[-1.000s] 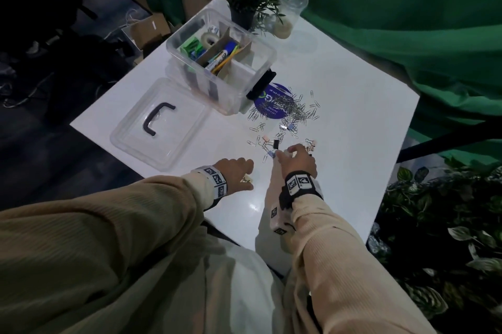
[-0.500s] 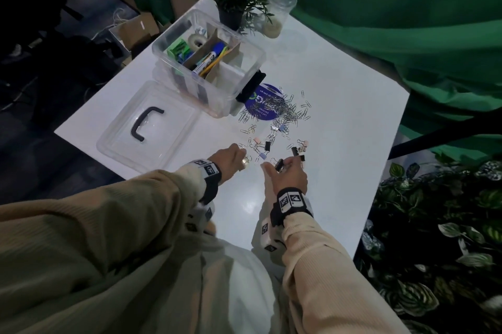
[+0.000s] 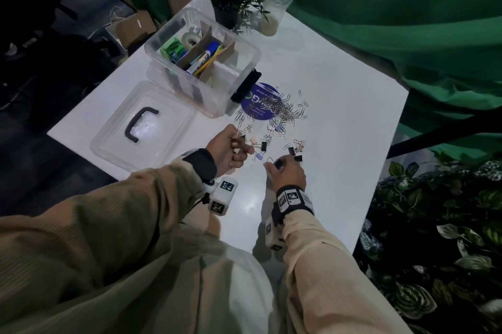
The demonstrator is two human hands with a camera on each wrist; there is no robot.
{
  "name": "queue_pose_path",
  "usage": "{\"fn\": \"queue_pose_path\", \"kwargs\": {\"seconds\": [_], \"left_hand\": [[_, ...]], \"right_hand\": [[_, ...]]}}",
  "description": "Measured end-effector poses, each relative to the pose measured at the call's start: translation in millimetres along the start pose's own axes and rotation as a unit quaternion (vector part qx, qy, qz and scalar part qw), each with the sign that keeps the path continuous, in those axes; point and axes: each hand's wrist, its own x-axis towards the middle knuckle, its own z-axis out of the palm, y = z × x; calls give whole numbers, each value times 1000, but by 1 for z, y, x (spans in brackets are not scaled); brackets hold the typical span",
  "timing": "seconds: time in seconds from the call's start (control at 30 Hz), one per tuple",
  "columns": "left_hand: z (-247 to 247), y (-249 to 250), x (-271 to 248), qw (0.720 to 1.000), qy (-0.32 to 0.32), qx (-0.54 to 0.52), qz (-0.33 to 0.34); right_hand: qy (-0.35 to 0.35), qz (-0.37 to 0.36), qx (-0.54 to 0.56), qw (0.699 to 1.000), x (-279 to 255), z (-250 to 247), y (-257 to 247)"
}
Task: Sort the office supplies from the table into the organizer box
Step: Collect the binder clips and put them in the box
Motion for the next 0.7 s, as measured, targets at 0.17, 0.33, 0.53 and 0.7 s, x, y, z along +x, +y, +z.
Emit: {"fn": "queue_pose_path", "kwargs": {"seconds": [0.17, 0.33, 0.53, 0.7], "left_hand": [[-2, 3, 1, 999, -31, -9, -20], [-2, 2, 0, 996, -36, 55, -65], [1, -1, 18, 979, 97, 167, -72], [20, 2, 28, 710, 164, 683, 39]], "right_hand": [[27, 102, 189, 976, 5, -7, -2], [-50, 243, 554, 794, -2, -27, -1], [-87, 252, 624, 735, -12, -35, 16], [-67, 301, 496, 812, 3, -42, 19]]}}
